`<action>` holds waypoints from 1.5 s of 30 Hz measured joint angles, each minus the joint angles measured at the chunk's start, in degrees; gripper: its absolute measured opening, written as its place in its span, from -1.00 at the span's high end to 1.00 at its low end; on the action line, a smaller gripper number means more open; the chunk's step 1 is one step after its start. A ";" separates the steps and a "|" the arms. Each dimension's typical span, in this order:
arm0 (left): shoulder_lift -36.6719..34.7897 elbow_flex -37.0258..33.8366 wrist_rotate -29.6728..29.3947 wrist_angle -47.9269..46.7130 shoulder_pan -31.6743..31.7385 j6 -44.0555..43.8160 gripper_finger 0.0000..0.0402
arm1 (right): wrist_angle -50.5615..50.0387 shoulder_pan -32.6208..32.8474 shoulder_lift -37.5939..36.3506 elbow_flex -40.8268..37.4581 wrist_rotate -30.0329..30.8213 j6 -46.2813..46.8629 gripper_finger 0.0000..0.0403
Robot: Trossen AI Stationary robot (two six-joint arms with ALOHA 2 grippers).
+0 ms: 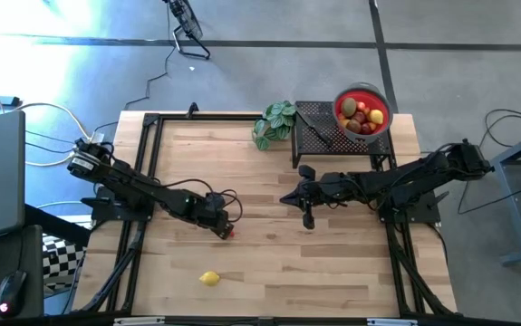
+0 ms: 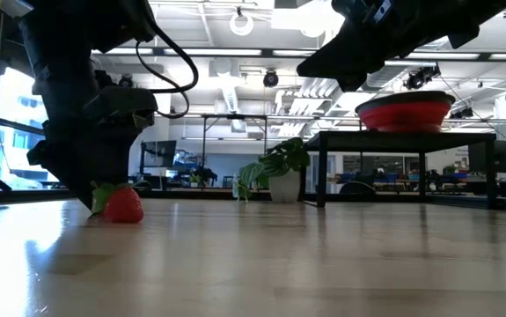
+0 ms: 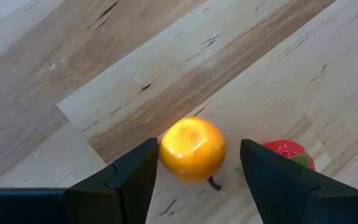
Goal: Pick & Place Fruit
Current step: Put the orange pear into the red strainer bowl
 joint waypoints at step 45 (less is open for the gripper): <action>-0.39 0.00 -1.10 -0.23 0.18 2.02 0.27 | -0.02 0.00 0.00 0.00 0.00 0.00 0.98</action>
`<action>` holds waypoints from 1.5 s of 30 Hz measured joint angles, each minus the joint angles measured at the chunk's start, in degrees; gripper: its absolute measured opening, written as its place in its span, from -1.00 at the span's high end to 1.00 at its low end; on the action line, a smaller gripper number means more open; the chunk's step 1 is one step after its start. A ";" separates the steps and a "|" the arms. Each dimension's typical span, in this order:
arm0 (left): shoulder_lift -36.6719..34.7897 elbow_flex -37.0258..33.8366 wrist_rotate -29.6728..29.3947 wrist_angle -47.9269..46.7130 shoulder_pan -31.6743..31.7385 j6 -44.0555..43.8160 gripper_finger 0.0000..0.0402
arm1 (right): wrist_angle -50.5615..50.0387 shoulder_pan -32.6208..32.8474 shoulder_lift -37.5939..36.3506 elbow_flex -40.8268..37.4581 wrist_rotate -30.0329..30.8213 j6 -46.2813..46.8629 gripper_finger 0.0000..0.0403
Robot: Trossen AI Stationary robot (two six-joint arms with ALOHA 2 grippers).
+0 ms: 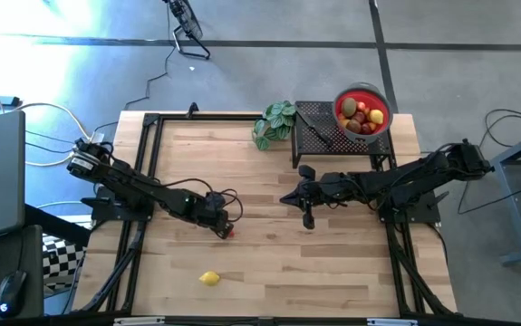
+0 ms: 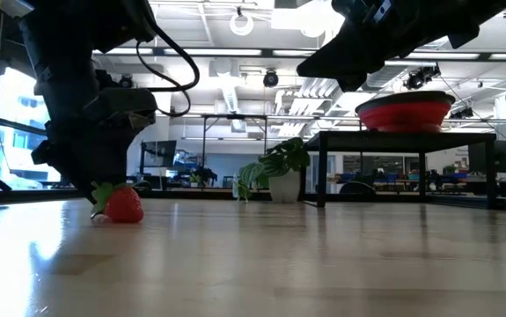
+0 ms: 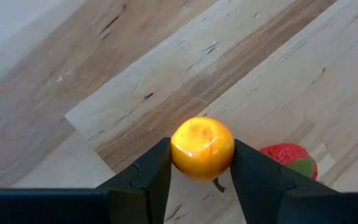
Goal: Pick & Place Fruit
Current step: Put the orange pear into the red strainer bowl
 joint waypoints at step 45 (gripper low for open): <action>-5.20 39.04 18.79 0.12 26.09 72.04 0.28 | 21.97 -4.96 -0.02 0.01 14.87 -4.27 0.94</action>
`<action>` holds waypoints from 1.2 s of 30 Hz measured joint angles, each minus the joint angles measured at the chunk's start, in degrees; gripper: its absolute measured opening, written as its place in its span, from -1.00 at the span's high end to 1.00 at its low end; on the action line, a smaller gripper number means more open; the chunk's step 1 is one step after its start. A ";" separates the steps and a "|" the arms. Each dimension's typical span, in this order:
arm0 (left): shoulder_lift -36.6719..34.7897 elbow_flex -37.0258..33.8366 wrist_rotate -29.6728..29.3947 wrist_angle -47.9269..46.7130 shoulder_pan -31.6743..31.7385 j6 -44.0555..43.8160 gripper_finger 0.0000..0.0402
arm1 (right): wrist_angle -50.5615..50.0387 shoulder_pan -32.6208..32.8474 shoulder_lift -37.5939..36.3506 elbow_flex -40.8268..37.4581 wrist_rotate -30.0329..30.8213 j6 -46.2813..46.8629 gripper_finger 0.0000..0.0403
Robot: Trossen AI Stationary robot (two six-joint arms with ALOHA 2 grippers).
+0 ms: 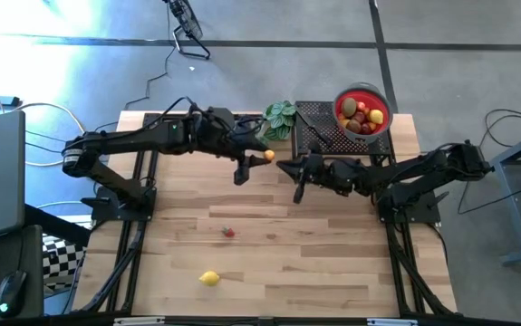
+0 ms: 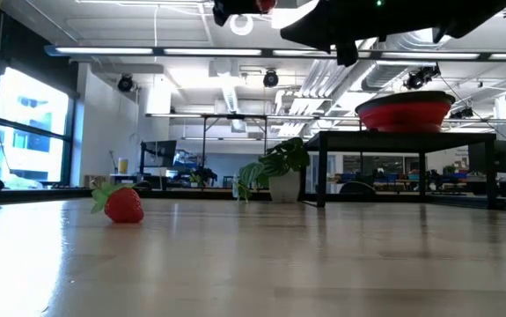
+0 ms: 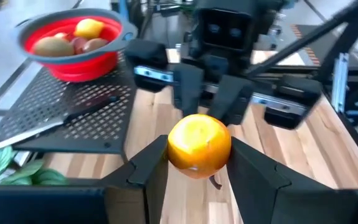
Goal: Pick & Place Fruit
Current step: Put the orange pear into the red strainer bowl
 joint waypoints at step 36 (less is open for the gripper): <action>0.07 0.00 0.86 0.14 0.00 2.88 0.28 | 22.84 -3.71 11.35 0.35 -15.33 13.83 -0.07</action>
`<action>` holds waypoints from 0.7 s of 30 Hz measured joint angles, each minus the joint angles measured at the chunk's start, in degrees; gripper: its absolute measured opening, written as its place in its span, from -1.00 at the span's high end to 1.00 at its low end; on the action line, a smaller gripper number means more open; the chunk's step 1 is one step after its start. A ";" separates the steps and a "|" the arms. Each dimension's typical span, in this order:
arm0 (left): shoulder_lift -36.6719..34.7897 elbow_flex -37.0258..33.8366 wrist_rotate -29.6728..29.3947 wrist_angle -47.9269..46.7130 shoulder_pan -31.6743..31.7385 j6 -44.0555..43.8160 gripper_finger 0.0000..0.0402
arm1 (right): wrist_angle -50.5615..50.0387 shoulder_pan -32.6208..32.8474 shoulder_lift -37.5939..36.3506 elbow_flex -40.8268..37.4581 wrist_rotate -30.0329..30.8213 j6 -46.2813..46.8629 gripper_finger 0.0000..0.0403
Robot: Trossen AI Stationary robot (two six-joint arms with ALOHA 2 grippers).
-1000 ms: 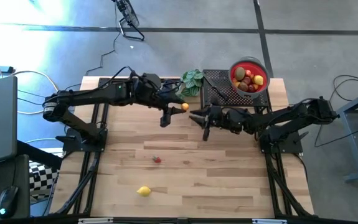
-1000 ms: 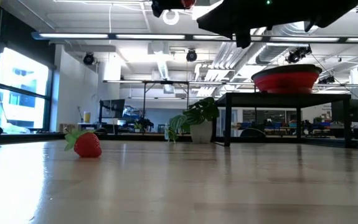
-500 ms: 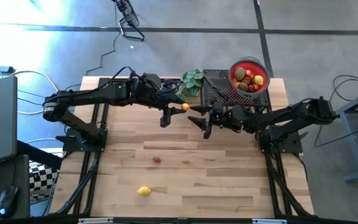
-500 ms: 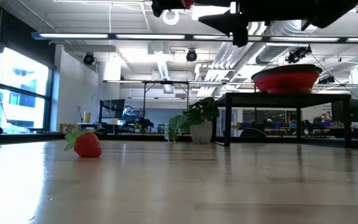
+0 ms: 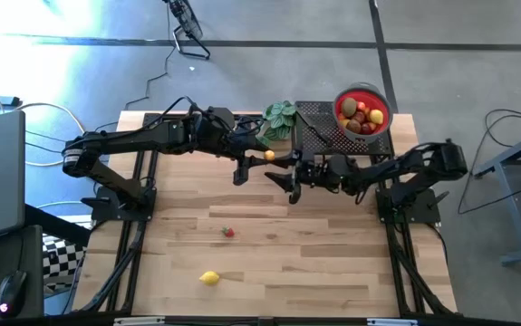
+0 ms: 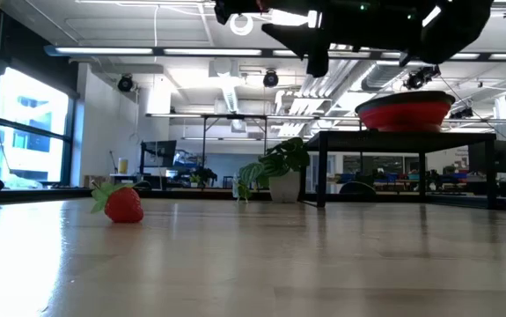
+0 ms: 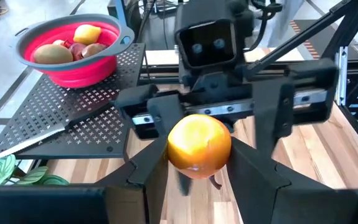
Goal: Pick & Place Fruit
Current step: Put the orange pear into the red strainer bowl
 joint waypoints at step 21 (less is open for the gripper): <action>0.35 0.00 -0.55 -0.03 0.00 -0.02 0.28 | -3.17 -1.48 0.14 2.74 -2.91 -2.04 0.24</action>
